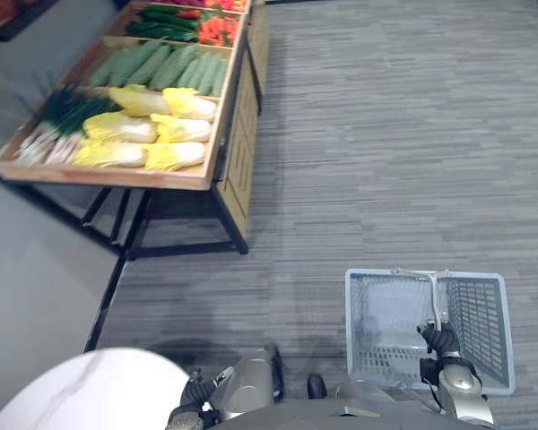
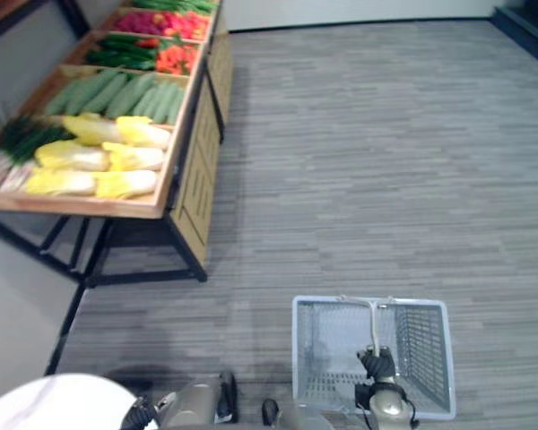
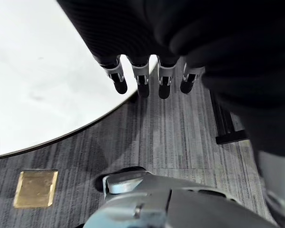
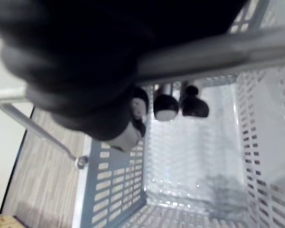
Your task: Pick vegetable in the basket
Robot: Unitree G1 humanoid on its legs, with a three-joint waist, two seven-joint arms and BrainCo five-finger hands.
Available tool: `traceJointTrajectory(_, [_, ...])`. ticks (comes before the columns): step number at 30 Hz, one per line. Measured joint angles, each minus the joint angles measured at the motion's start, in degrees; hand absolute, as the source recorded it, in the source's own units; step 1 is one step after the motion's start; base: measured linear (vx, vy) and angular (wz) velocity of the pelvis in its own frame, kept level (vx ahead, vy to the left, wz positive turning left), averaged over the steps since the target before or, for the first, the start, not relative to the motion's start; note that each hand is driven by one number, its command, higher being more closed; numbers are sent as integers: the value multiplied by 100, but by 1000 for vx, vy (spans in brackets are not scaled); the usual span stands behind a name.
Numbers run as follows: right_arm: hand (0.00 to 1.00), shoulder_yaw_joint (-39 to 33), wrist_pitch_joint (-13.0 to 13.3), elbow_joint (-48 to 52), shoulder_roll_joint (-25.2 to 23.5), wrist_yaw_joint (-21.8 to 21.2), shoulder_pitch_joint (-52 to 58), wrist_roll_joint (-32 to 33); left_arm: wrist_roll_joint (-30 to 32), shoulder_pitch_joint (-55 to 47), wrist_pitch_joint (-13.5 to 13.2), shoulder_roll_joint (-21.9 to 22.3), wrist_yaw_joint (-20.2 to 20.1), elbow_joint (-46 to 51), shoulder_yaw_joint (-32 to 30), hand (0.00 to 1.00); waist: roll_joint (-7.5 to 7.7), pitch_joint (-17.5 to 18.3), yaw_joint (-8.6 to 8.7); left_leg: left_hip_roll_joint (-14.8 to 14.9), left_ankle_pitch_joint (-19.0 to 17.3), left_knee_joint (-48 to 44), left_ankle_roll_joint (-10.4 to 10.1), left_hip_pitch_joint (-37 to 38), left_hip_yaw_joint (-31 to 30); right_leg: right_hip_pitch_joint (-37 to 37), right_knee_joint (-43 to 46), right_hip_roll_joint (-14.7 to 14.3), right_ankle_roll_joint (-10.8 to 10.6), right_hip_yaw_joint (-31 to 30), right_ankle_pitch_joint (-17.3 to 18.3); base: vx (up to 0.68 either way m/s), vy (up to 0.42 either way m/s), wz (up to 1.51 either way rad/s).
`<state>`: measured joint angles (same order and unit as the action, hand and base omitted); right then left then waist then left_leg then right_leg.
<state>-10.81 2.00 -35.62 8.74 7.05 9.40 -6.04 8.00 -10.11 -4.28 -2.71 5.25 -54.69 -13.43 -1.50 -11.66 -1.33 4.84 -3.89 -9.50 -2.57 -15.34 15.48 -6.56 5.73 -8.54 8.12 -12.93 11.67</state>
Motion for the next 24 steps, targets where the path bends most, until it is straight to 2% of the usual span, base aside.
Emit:
traceJointTrajectory(1, [100,8,-6,-67,27,1,-17,-1,-2,60,1,-4,1,12,-4,0,-25,-1,-101,-16,458,329,21,0,153,-130,46,6,-75,-142,204,419,145,-51])
traceJointTrajectory(2, [100,7,-6,-136,28,3,-29,-8,-11,66,2,-6,0,24,-8,0,-6,5,-186,-61,762,362,112,48,157,-200,150,54,-159,-258,352,754,251,-78])
traceJointTrajectory(3, [100,16,-22,-423,22,2,-81,-125,-16,32,8,-34,-7,60,2,0,130,139,-265,-256,1040,420,610,253,215,-97,688,264,-626,-354,706,684,218,-58])
traceJointTrajectory(4, [100,49,-26,-527,41,-20,-134,-177,-37,52,9,-47,-3,81,12,0,159,146,-256,-288,968,402,703,294,289,31,1011,284,-800,-321,702,794,251,-51])
traceJointTrajectory(5, [100,60,-39,-775,-1,-44,-270,-266,-66,63,8,-51,6,146,33,0,185,116,-231,-299,681,224,735,491,317,296,1964,245,-1683,-99,470,476,150,-25])
traceJointTrajectory(6, [100,54,-40,-840,-36,-46,-297,-277,-67,44,9,-67,5,144,47,0,190,101,-243,-289,542,230,702,691,296,402,2467,201,-2259,49,302,557,168,-33])
traceJointTrajectory(7, [100,18,-36,-848,-108,-43,-308,-272,-70,31,15,-99,6,139,104,0,171,63,-208,-253,299,234,643,1028,212,690,3382,138,-2321,223,-101,502,113,-14])
traceJointTrajectory(8, [100,10,-10,-820,-135,-29,-304,-207,-73,55,54,-205,8,99,281,0,212,31,-98,-286,13,254,626,1449,112,1040,4340,332,-2170,728,89,487,79,1])
traceJointTrajectory(9, [100,1,7,-809,-127,-16,-308,-195,-72,79,71,-225,8,95,351,0,214,22,-70,-296,-68,287,621,1600,81,1157,4512,475,-2061,966,258,463,31,20])
traceJointTrajectory(10, [100,-21,43,-796,-81,-12,-314,-193,-75,205,81,-229,14,44,402,0,156,-17,-21,-279,-133,432,608,1945,17,1347,4488,771,-1582,1418,522,512,-17,36])
traceJointTrajectory(11, [100,-67,104,-781,-47,-15,-319,-195,-78,370,80,-225,16,-1,370,0,43,-26,73,-177,-162,577,562,2182,-152,1645,3928,1031,-1143,1812,757,508,-51,46])
traceJointTrajectory(13, [100,-76,105,-765,-51,-20,-336,-199,-80,460,79,-212,17,-9,316,0,57,-41,130,-68,-185,589,520,2280,-265,1811,3161,1138,-1147,1878,746,372,-131,56])
traceJointTrajectory(14, [100,-94,109,-764,-77,-25,-333,-195,-108,483,43,-220,14,-7,287,0,108,-33,171,-8,-230,586,447,2342,-418,1886,2260,1238,-1219,1833,494,354,-191,66])
traceJointTrajectory(15, [100,-158,112,-764,-119,-24,-316,-195,-140,483,36,-239,14,-11,262,0,166,-7,192,27,-313,581,312,2385,-524,1917,1600,1311,-1223,1734,139,549,-340,79])
traceJointTrajectory(16, [100,-216,131,-768,-185,-27,-282,-188,-190,456,37,-300,8,-39,196,0,331,-12,176,10,-493,553,33,2447,-656,1891,802,1467,-1240,1512,-648,472,-328,69])
traceJointTrajectory(17, [100,-287,131,-847,-198,-30,-322,-143,-208,535,68,-221,17,-202,1,0,282,-45,171,167,-661,534,-192,2566,-789,1824,985,1391,-1075,1731,-1039,551,-378,54])
traceJointTrajectory(18, [100,-367,131,-852,-208,-30,-347,-135,-206,537,74,-188,-7,-244,-21,0,182,-52,129,282,-646,532,-211,2556,-801,1823,1069,1318,-1022,1749,-940,427,-301,50])
traceJointTrajectory(19, [100,-471,128,-818,-208,-37,-370,-127,-199,525,88,-104,-3,-298,-144,0,95,-102,120,372,-596,541,-280,2596,-806,1843,1298,1267,-923,1857,-623,481,-314,45])
traceJointTrajectory(20, [100,-487,79,-827,-229,-52,-411,-90,-199,462,90,-11,5,-286,-366,0,44,-118,105,435,-504,526,-325,2660,-781,1814,1497,1254,-830,1955,-376,370,-254,45])
traceJointTrajectory(21, [100,-486,69,-825,-246,-62,-414,-89,-199,434,91,21,7,-284,-455,0,32,-110,82,456,-464,416,-354,2635,-786,1781,1554,1256,-777,1994,-281,350,-246,34])
traceJointTrajectory(22, [100,-477,51,-817,-297,-80,-410,-91,-231,415,85,59,6,-275,-572,0,58,-145,17,513,-482,-236,-416,2403,-801,1601,1501,1271,-754,2054,-133,313,-243,49])
traceJointTrajectory(23, [100,-424,-6,-783,-359,-82,-399,-92,-241,415,77,92,11,-224,-725,0,94,-260,32,666,-525,-1647,-490,1772,-818,1246,1295,1307,-740,2210,-26,302,-226,61])
traceJointTrajectory(24, [100,-414,-37,-725,-374,-75,-396,-92,-243,412,74,115,14,-184,-771,0,58,-318,32,819,-542,-2391,-495,1454,-768,1035,1210,1303,-732,2316,30,279,-152,72])
